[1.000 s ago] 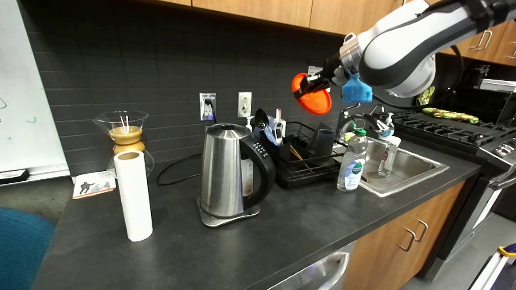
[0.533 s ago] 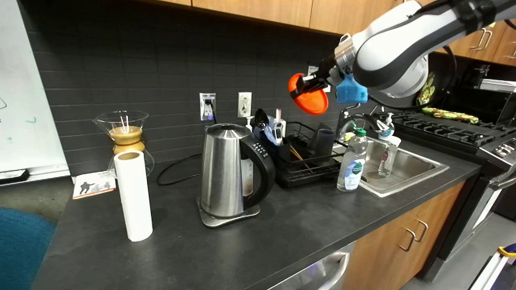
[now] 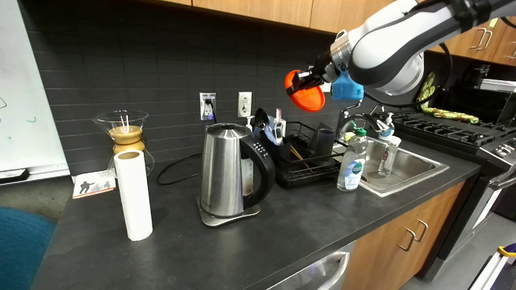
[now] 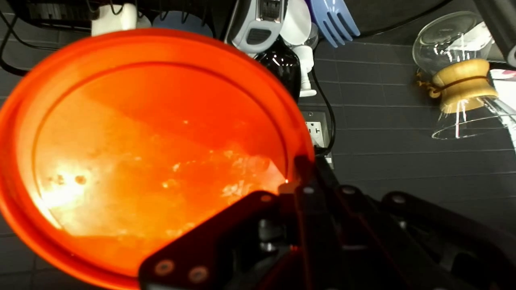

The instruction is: Move the plate to the plate rack

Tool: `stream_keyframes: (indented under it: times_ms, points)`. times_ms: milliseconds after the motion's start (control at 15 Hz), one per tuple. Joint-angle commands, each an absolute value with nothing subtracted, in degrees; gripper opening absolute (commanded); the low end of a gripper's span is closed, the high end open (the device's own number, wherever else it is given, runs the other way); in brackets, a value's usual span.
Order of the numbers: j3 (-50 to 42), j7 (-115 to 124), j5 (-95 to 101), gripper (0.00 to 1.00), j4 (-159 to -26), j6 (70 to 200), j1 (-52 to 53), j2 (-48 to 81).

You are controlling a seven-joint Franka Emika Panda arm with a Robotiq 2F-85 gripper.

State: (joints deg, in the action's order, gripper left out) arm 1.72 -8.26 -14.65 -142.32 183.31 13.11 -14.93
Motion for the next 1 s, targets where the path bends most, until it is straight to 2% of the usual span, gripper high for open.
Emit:
stream_keyframes:
  times_ms: [0,67,200,600,800,933]
  points:
    - [3.9,-7.0,-14.0,0.11,-141.0,183.8,10.6,-13.8]
    - [4.2,-6.9,-14.1,0.3,-140.8,183.7,10.3,-13.7]
    - [5.0,-6.7,-14.1,0.4,-140.9,183.7,9.5,-13.5]
    - [6.1,-0.4,-8.8,0.81,-142.3,182.8,7.9,-14.7]
    - [10.3,1.1,-9.4,0.98,-143.5,181.2,4.4,-15.8]
    - [15.5,4.7,-7.2,1.0,-144.9,176.0,-1.8,-17.9]
